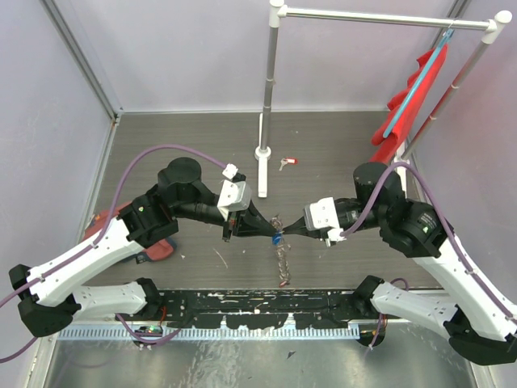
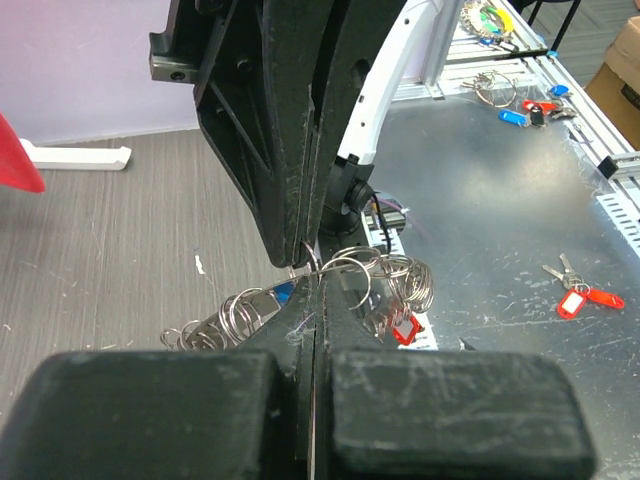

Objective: Put the keys on the keyring

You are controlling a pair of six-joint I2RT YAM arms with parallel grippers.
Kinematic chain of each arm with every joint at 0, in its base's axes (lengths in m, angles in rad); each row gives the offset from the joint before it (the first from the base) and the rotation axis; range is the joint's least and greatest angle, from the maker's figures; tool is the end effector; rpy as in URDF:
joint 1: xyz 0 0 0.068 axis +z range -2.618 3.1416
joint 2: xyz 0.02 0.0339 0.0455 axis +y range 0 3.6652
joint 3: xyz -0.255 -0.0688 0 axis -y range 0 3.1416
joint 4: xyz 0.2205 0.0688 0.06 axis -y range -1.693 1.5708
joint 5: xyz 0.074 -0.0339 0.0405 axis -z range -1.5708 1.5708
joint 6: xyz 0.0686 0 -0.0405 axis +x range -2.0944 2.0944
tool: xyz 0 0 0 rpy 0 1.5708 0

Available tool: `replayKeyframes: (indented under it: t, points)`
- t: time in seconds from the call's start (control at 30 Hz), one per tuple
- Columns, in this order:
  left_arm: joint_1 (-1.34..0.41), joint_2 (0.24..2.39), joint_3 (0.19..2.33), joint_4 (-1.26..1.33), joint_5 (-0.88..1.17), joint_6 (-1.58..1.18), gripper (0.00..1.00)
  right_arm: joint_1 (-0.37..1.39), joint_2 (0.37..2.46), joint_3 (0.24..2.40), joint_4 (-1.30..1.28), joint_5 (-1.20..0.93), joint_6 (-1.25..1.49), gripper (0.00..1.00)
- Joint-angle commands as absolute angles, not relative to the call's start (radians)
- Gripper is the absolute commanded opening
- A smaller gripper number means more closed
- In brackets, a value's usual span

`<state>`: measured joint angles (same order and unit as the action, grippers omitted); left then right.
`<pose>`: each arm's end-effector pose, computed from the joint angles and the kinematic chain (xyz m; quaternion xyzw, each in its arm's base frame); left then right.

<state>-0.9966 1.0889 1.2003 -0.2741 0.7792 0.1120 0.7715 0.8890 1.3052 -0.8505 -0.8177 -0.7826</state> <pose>0.0874 -0.2239 0.4037 0.5802 0.4701 -0.5179 0.4173 0.0701 0.1380 0.4046 -0.6948 0.4014 0.3323 0.4957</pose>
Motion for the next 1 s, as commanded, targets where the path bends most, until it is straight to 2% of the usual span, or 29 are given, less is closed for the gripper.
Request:
replayKeyframes:
  t: [0.0,0.97]
  points:
    - [-1.000,1.074,1.228,-0.281,0.784,0.119,0.00,0.775,0.847,1.310,-0.695,-0.795,-0.700,0.01]
    - [-1.001,1.061,1.221,-0.257,0.745,0.106,0.00,0.775,0.739,1.151,-0.371,-0.686,-0.398,0.01]
